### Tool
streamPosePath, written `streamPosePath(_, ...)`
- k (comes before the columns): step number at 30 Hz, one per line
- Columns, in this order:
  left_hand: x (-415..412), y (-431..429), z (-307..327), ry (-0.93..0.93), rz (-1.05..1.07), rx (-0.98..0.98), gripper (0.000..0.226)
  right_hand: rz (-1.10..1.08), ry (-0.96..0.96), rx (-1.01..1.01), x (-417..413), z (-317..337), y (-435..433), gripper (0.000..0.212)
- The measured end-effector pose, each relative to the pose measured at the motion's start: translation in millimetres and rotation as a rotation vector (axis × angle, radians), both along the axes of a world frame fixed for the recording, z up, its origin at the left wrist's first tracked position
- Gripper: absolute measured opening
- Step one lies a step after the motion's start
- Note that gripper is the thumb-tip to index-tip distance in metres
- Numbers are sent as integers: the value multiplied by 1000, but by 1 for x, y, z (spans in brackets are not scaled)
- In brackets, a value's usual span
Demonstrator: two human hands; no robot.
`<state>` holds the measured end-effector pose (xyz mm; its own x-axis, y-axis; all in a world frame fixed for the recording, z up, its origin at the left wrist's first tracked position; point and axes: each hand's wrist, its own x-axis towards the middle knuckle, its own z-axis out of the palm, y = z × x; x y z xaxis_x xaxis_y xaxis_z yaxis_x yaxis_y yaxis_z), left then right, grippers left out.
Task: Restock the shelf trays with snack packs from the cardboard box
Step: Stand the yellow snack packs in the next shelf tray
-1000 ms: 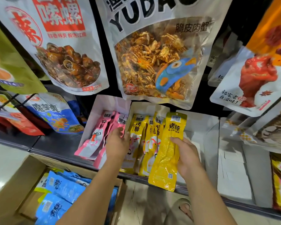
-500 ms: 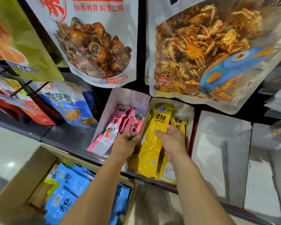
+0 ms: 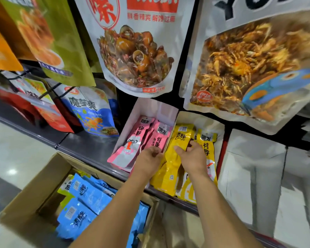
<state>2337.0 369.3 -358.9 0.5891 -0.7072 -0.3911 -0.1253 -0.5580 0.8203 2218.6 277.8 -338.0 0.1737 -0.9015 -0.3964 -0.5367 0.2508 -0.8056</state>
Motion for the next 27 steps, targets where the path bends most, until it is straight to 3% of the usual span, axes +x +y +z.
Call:
streamPosePath(3, 6, 12, 11, -29, -13, 29, 33, 28, 11, -19, -5, 10, 6, 76)
streamPosePath(16, 15, 103, 61, -228, -42, 145, 35, 200, 298, -201, -15, 60, 57, 63)
streamPosePath(21, 24, 157, 71, -383, -58, 311, 36, 491, 466, -390, 6, 78, 107, 62)
streamPosePath(27, 47, 222, 62, -426, -5, 507, 52, 810, 512, -482, 46, 73, 164, 58)
